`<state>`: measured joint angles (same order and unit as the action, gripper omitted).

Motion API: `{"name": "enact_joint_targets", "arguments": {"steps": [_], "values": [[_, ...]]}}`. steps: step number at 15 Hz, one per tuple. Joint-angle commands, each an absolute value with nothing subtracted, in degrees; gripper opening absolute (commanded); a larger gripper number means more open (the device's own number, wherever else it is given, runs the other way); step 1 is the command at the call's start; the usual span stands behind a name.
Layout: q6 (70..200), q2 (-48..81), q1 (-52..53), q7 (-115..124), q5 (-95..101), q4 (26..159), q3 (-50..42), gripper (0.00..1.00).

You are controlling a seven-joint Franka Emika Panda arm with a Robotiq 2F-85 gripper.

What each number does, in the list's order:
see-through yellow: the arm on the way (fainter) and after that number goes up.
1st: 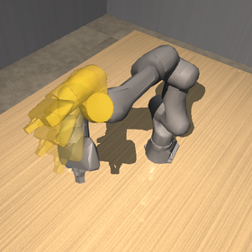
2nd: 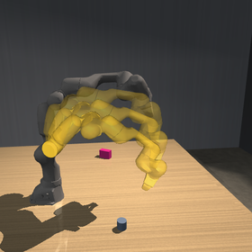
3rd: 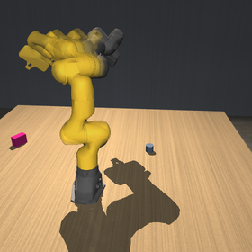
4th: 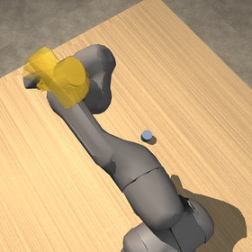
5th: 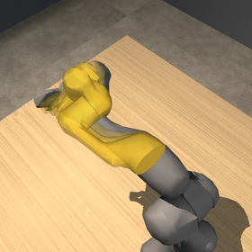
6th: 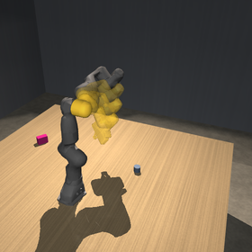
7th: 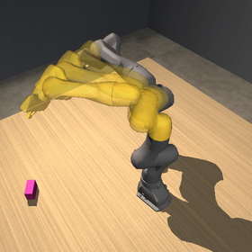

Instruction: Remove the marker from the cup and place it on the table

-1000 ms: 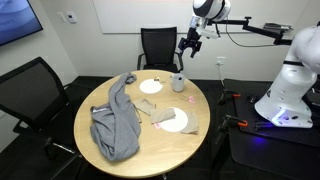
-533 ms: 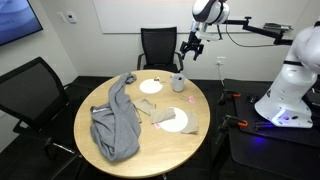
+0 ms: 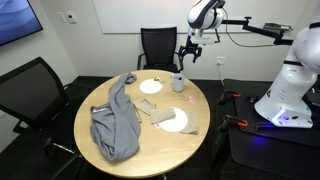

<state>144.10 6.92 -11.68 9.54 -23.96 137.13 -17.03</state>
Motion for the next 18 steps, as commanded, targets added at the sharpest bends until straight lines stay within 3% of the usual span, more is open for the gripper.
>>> {"name": "enact_joint_targets", "arguments": {"steps": [1,11,14,17,18], "values": [[144.3,10.9,-13.0,11.8,-23.7,133.2,-15.8,1.0],[141.7,17.7,-13.3,16.1,-20.4,126.1,-16.1,0.97],[141.5,19.3,-13.6,15.4,-20.8,124.9,-15.7,0.8],[141.0,20.8,-14.0,14.7,-21.4,124.2,-15.2,0.51],[140.9,21.3,-14.1,14.7,-21.4,124.0,-15.1,0.47]]}}
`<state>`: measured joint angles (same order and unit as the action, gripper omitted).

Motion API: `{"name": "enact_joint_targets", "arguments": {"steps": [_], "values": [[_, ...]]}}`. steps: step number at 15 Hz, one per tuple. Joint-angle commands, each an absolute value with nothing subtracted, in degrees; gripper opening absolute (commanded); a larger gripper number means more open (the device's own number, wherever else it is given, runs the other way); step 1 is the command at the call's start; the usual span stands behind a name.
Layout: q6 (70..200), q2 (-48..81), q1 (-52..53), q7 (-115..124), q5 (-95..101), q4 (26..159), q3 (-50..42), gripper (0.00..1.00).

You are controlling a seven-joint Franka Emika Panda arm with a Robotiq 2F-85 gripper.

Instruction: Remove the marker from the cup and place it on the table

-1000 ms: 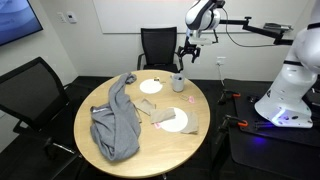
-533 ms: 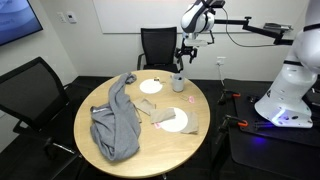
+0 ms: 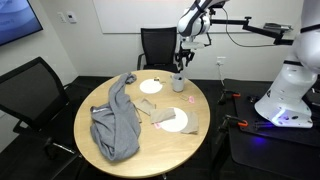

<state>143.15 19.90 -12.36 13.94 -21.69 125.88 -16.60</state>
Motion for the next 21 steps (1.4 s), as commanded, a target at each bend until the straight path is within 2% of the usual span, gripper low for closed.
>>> {"name": "enact_joint_targets", "arguments": {"steps": [1,7,13,21], "values": [[140.8,21.8,-14.2,14.6,-21.4,123.7,-14.9,0.45],[140.1,24.9,-14.3,14.8,-21.1,122.1,-13.9,0.48],[139.6,28.3,-14.0,15.4,-20.6,119.3,-13.1,0.44],[137.6,31.5,-14.0,15.2,-20.5,116.5,-12.3,0.43]]}}
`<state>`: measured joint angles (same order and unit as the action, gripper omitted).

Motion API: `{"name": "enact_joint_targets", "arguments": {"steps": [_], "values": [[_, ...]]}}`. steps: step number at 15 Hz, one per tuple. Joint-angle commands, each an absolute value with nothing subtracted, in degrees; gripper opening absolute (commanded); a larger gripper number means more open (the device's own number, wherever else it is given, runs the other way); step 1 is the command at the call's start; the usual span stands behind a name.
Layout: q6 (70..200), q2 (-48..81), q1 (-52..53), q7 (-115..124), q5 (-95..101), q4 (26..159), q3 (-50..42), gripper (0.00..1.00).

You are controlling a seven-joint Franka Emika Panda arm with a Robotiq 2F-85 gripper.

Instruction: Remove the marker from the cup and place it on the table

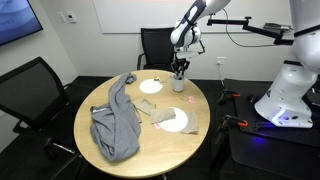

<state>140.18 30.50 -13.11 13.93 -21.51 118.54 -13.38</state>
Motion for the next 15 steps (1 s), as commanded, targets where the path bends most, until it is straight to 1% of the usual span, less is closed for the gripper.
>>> {"name": "enact_joint_targets", "arguments": {"steps": [1,7,8,9,10,11,12,13,14,15], "values": [[137.5,31.8,-13.9,15.3,-20.4,116.2,-12.3,0.43],[136.5,33.2,-13.7,15.5,-20.2,115.3,-11.8,0.42],[136.3,33.4,-13.7,15.5,-20.2,115.0,-11.9,0.36],[136.2,33.6,-13.7,15.5,-20.2,114.9,-11.9,0.18],[136.0,33.7,-13.7,15.5,-20.2,114.8,-11.9,0.12],[135.8,33.8,-13.7,15.5,-20.2,114.6,-11.9,0.09],[135.6,34.0,-13.6,15.6,-20.2,114.4,-11.9,0.02],[135.5,34.0,-13.6,15.6,-20.1,114.3,-12.0,0.01],[135.4,34.0,-13.6,15.6,-20.0,114.1,-12.0,0.05],[135.4,33.9,-13.5,15.7,-19.9,114.2,-12.0,0.05]]}}
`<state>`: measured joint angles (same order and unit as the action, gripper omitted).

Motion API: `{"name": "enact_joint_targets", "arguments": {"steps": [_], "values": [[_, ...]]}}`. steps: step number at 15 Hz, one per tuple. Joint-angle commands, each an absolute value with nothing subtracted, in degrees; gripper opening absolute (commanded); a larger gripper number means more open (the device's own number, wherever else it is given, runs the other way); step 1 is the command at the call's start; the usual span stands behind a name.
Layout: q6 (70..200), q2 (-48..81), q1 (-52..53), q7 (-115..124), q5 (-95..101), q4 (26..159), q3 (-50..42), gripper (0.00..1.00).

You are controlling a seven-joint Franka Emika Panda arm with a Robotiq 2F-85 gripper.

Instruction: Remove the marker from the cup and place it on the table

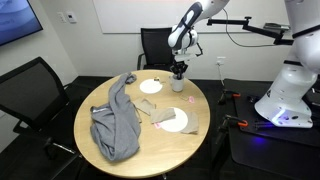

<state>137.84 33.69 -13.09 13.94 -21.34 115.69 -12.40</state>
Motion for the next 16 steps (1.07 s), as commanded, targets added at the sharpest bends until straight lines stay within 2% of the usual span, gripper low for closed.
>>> {"name": "enact_joint_targets", "arguments": {"steps": [1,7,16], "values": [[135.2,33.3,-13.4,15.9,-19.7,114.7,-12.2,0.05],[134.9,26.3,-12.5,15.4,-17.3,119.6,-13.4,0.05],[132.7,5.8,-9.9,15.9,-2.5,131.9,-15.4,0.05]]}}
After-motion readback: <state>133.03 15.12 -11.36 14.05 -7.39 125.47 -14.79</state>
